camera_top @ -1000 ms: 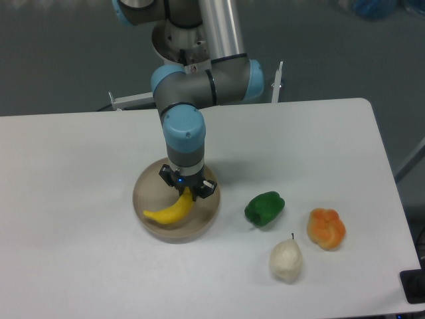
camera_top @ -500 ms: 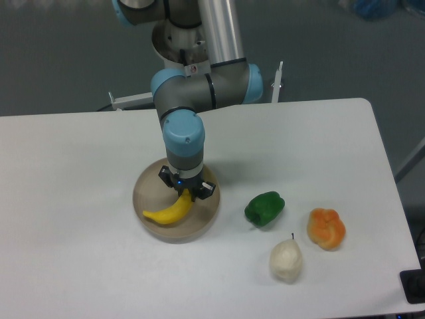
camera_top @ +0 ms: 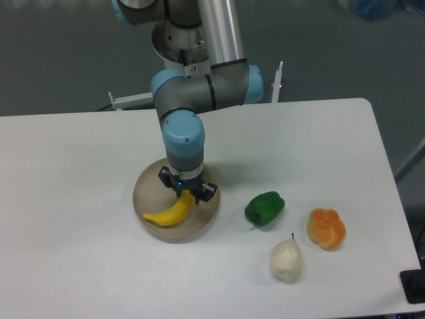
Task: Place bananas on a plate
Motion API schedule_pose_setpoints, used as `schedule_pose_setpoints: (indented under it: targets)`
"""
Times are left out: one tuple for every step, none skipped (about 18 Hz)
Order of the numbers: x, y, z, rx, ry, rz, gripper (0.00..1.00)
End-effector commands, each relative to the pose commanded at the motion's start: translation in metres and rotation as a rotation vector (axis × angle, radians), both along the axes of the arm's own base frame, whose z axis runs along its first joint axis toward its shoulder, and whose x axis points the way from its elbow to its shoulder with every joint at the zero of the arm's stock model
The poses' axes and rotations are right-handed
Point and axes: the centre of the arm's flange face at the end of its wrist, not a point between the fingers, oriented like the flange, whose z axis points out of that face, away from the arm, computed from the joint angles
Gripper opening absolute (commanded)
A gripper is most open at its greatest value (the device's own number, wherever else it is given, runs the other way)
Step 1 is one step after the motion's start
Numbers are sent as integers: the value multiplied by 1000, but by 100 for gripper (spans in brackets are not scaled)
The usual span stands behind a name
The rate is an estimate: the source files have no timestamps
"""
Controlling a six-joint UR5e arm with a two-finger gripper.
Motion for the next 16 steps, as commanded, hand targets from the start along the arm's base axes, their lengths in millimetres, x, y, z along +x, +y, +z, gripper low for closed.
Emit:
schedule_pose_setpoints:
  targets:
    - [-1, 2, 5, 9, 5, 2, 100]
    - [-5, 6, 11, 21, 12, 3, 100]
    - [-11, 9, 19, 36, 20, 8, 100]
    - [-23, 12, 25, 49, 29, 24, 100]
    - [-32, 14, 34, 59, 51, 33, 100]
    - [-46, 12, 40, 58, 77, 50, 100]
    - [-64, 8, 46, 58, 103, 72, 100]
    - [-78, 4, 56, 66, 122, 77, 100]
    - [-89, 1, 61, 71, 131, 66, 100]
    - [-103, -3, 66, 75, 139, 55, 100]
    - [-118, -7, 70, 76, 147, 44, 100]
    - [-130, -10, 77, 82, 159, 28, 100]
    - [-141, -12, 81, 83, 165, 10, 100]
    - [-153, -16, 84, 84, 173, -2, 100]
    - [-165, -21, 88, 86, 183, -15, 100]
    - [-176, -23, 94, 90, 194, -30, 100]
